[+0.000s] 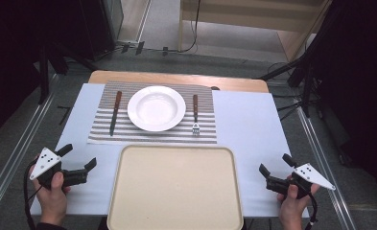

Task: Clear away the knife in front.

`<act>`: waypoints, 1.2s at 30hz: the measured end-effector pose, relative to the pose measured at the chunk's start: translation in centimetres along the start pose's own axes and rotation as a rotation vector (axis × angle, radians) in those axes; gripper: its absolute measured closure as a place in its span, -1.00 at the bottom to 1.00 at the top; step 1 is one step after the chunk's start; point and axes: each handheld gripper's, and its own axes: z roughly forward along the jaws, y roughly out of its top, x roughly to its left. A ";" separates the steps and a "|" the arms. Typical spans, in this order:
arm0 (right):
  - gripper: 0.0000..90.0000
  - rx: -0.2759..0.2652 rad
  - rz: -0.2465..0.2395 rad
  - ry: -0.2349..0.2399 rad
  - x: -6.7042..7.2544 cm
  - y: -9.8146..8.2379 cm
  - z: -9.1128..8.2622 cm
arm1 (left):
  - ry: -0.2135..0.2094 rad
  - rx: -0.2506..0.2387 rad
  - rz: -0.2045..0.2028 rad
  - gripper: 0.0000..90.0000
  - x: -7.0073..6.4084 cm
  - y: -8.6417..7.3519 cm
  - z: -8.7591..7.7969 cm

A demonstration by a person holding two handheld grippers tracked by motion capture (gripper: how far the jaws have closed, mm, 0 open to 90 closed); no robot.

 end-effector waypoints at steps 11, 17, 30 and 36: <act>-1.00 -0.016 0.015 0.005 -0.1 -0.1 -0.1 | 0.012 0.007 -0.002 -1.00 0.0 0.4 0.0; -1.00 -0.013 0.010 0.007 -0.1 -0.1 0.0 | 0.010 0.008 -0.018 -1.00 -0.6 1.1 0.0; -1.00 -0.021 0.006 0.026 -0.1 -0.1 0.0 | -0.017 0.033 0.016 -1.00 -1.1 4.3 1.5; -1.00 -0.020 0.005 0.027 -0.1 -0.1 0.0 | -0.019 0.028 0.012 -1.00 -0.9 5.5 2.2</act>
